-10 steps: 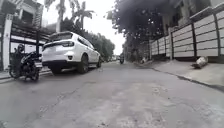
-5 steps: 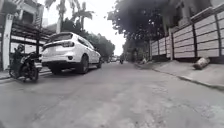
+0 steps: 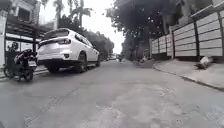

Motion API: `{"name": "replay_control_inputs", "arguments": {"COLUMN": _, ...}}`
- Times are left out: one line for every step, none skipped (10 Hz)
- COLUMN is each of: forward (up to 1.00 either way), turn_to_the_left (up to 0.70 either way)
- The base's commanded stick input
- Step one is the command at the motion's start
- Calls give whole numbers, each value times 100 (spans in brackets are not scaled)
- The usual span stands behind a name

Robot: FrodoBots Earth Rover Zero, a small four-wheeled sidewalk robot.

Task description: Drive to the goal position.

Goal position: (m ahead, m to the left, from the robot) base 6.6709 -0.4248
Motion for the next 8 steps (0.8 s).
{"name": "replay_control_inputs", "arguments": {"forward": 100, "turn_to_the_left": -32}}
{"name": "replay_control_inputs", "arguments": {"forward": 100, "turn_to_the_left": -17}}
{"name": "replay_control_inputs", "arguments": {"forward": 100, "turn_to_the_left": -2}}
{"name": "replay_control_inputs", "arguments": {"forward": 100, "turn_to_the_left": -13}}
{"name": "replay_control_inputs", "arguments": {"forward": 100, "turn_to_the_left": -36}}
{"name": "replay_control_inputs", "arguments": {"forward": 100, "turn_to_the_left": -27}}
{"name": "replay_control_inputs", "arguments": {"forward": 100, "turn_to_the_left": -17}}
{"name": "replay_control_inputs", "arguments": {"forward": 100, "turn_to_the_left": -7}}
